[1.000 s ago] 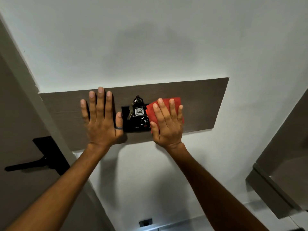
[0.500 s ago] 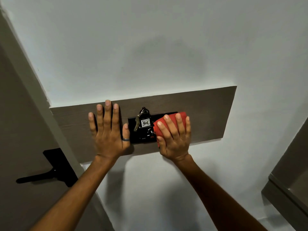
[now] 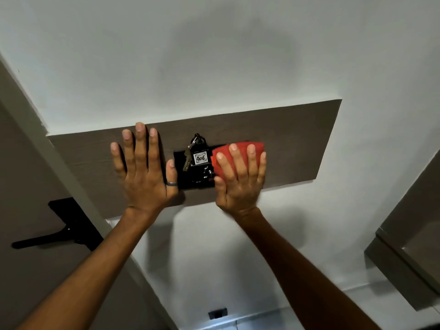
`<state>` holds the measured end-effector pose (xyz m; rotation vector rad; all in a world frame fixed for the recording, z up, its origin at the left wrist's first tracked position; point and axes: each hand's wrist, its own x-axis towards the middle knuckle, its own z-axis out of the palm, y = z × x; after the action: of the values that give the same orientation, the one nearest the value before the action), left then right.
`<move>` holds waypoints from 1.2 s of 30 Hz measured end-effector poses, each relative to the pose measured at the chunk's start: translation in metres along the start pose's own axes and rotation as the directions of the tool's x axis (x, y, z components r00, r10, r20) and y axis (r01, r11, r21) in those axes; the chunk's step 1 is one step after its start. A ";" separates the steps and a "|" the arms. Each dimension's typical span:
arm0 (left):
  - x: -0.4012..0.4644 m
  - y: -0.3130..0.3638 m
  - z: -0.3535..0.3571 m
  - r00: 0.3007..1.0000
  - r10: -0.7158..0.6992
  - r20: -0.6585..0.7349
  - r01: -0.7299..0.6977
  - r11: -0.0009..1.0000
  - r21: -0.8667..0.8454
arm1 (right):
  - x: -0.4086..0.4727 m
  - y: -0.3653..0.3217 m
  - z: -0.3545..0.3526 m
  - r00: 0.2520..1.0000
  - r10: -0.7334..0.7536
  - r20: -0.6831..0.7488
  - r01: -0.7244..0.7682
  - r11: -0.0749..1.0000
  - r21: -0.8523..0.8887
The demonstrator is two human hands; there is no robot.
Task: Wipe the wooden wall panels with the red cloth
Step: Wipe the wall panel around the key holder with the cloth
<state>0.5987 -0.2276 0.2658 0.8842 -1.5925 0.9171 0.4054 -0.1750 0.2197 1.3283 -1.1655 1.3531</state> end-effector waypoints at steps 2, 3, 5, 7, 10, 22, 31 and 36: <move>0.000 -0.001 0.000 1.000 0.001 0.003 -0.001 1.000 0.009 | -0.009 0.025 -0.003 0.993 -0.109 0.038 0.110 0.994 -0.011; 0.000 -0.001 0.000 1.000 0.003 -0.004 -0.003 1.000 0.019 | -0.010 0.030 -0.005 0.993 -0.110 0.045 0.112 0.993 -0.028; 0.001 -0.001 -0.001 1.000 0.003 -0.012 -0.003 1.000 0.027 | -0.004 0.024 -0.005 0.999 -0.039 0.022 0.040 0.999 -0.034; 0.002 -0.001 -0.001 1.000 0.005 -0.014 -0.005 1.000 0.019 | 0.021 0.010 -0.005 1.000 0.004 -0.003 -0.004 1.000 0.006; 0.001 -0.002 -0.001 1.000 0.012 -0.004 -0.012 1.000 0.004 | 0.058 0.010 -0.003 0.999 -0.038 -0.016 0.039 0.997 0.068; -0.002 -0.004 0.000 1.000 0.012 -0.001 -0.012 1.000 0.012 | 0.024 -0.003 0.001 0.996 0.059 -0.069 -0.058 0.998 0.013; 0.000 -0.002 0.000 1.000 0.013 -0.006 -0.013 1.000 0.013 | 0.016 0.009 -0.002 1.000 -0.008 -0.026 0.008 1.000 0.010; 0.000 -0.001 -0.001 1.000 0.013 -0.016 -0.013 1.000 0.011 | 0.027 0.018 -0.007 0.991 0.129 -0.044 -0.131 0.990 -0.051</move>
<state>0.6002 -0.2277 0.2658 0.8732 -1.5822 0.9406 0.3856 -0.1717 0.2456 1.1989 -1.2710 1.4246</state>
